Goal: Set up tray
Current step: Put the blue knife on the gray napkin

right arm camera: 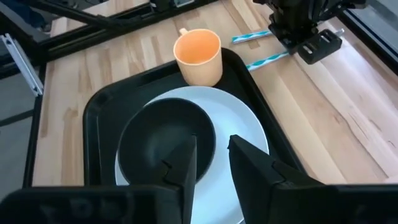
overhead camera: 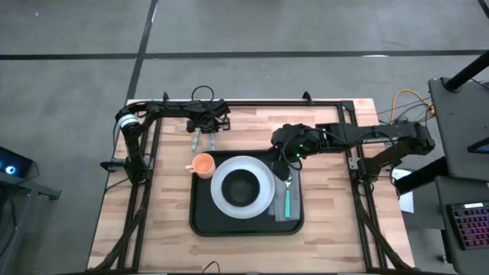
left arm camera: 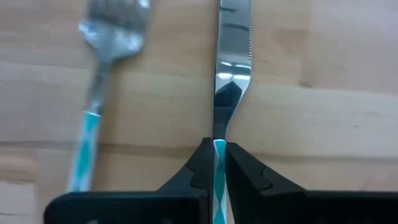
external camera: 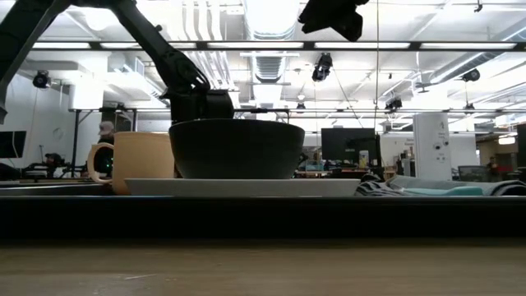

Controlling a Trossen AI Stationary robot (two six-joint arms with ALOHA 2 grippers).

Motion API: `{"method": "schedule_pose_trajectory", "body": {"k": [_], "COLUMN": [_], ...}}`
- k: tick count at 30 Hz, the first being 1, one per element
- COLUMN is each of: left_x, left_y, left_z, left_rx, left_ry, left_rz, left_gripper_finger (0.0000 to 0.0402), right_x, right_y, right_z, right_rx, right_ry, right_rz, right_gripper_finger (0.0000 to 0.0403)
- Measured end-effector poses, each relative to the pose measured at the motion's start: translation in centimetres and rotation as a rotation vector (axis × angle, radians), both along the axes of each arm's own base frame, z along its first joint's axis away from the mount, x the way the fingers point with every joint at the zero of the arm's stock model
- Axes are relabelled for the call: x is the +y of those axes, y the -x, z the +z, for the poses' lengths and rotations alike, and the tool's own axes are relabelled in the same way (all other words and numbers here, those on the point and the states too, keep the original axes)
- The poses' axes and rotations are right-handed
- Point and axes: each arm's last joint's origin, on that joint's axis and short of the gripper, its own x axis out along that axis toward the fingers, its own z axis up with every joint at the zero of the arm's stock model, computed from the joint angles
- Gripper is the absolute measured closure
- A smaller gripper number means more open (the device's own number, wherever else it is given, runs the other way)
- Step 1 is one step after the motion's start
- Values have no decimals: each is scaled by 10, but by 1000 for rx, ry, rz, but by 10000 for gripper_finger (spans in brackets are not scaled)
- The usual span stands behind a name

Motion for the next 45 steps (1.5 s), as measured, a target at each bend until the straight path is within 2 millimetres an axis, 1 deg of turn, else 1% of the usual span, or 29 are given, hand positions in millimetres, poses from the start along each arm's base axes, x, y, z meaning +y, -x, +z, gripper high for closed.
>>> {"method": "schedule_pose_trajectory", "body": {"k": [3, 5, 8, 13, 17, 20, 23, 26, 30, 34, 38, 43, 45], "left_x": [-2, -3, -7, -18, -30, -41, -56, -70, -91, -106, -114, -126, -131], "left_y": [-9, -15, -29, -51, -69, -82, -93, -100, -110, -121, -126, -134, -138], "left_z": [10, 22, 44, 80, 110, 138, 168, 197, 223, 234, 231, 221, 221], "left_rx": [-50, -83, -134, -163, -191, -217, -232, -273, -355, -441, -481, -542, -601], "left_ry": [1, -21, -78, -167, -280, -382, -518, -644, -761, -858, -868, -897, -935], "left_rz": [-27, -55, -109, -232, -302, -348, -368, -362, -395, -458, -493, -619, -655], "left_gripper_finger": [397, 398, 399, 400, 400, 400, 400, 401, 401, 401, 401, 401, 401], "right_x": [0, -1, -4, -6, -7, -6, -2, 1, 1, 0, -1, -1, -1], "right_y": [2, 5, 10, 19, 28, 36, 43, 47, 47, 44, 47, 54, 56], "right_z": [0, 3, 8, 15, 18, 8, -7, -18, -23, -31, -28, -21, -18], "right_rx": [8, -2, -30, -60, -54, -9, -12, -89, -216, -256, -287, -303, -302], "right_ry": [-12, -34, -7, 18, 43, 34, 32, 86, 185, 228, 265, 301, 331], "right_rz": [-24, -90, -162, -229, -299, -384, -440, -499, -503, -474, -443, -419, -402], "right_gripper_finger": [324, 326, 321, 293, 264, 243, 221, 200, 183, 179, 179, 184, 186]}}
